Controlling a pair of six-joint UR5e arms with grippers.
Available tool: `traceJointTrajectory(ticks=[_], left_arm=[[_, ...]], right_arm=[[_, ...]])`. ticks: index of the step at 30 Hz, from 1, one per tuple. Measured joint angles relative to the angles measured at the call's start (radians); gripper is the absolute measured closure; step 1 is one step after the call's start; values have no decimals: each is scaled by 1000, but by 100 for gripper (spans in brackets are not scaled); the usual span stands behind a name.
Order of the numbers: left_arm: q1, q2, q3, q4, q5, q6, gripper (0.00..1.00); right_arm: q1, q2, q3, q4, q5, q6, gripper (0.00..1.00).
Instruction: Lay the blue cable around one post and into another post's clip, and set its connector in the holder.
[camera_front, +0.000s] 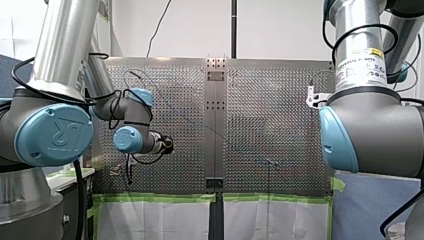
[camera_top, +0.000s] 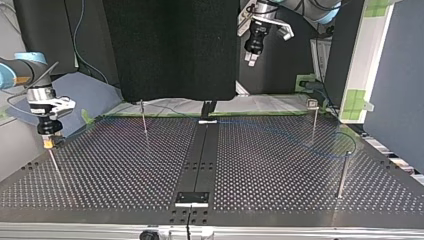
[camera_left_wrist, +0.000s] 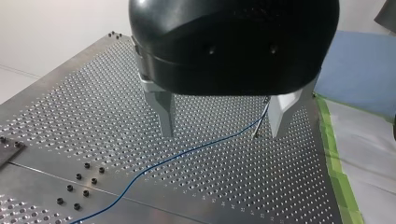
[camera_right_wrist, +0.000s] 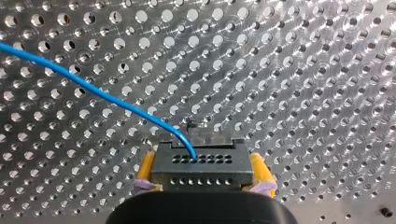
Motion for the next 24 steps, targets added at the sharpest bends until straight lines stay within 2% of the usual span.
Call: traceJointTrajectory(ticks=[15, 24], left_arm=[[0, 0, 2, 0, 0, 0, 1], [0, 0, 2, 1, 0, 0, 1]], right_arm=[[1, 2, 0, -2, 2, 2, 98], [0, 2, 0, 0, 21, 3, 98]])
